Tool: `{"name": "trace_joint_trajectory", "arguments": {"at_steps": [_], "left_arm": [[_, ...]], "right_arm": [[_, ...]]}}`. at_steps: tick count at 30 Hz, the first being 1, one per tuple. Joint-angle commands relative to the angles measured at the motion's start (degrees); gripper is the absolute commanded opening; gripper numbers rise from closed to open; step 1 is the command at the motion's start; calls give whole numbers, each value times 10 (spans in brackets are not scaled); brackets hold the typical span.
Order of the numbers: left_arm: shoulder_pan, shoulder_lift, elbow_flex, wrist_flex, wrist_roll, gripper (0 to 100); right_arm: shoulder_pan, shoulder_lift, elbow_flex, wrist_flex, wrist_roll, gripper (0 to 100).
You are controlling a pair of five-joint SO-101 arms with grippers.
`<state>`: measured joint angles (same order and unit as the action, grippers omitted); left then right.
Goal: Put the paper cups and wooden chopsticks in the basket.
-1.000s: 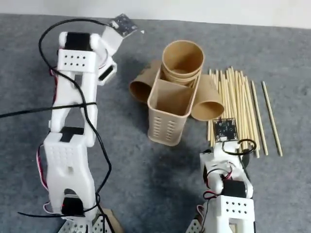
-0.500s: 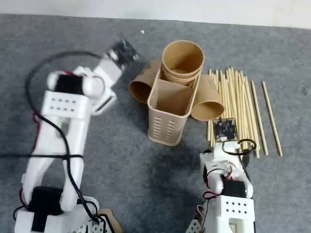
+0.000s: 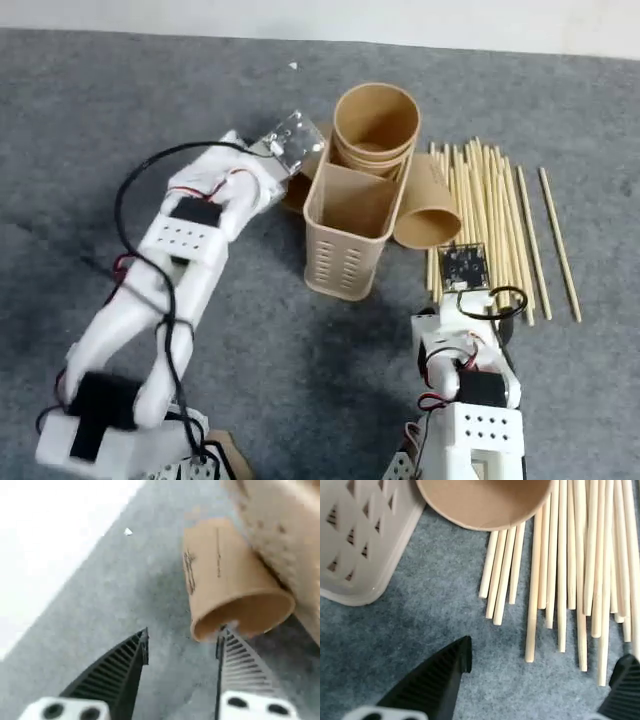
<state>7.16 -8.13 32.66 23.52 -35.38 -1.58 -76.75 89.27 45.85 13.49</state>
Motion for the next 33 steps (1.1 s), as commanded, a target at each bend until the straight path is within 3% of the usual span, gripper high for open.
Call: {"name": "trace_joint_trajectory", "arguments": {"at_steps": [1, 10, 14, 17, 25, 33], "left_arm": [[4, 83, -73, -24, -4, 239], [7, 254, -244, -22, 16, 225], [2, 312, -292, -18, 18, 129], [-7, 311, -310, 29, 19, 15], [-65, 211, -409, 274, 50, 5], [-78, 140, -687, 593, 53, 5]], "right_arm": [[-1, -5, -1, -9, -3, 409], [-1, -5, -1, -9, -3, 409], [-1, -5, -1, -9, -3, 409], [-1, -5, -1, -9, -3, 409], [-1, -5, -1, -9, -3, 409], [-1, -5, -1, -9, -3, 409]]}}
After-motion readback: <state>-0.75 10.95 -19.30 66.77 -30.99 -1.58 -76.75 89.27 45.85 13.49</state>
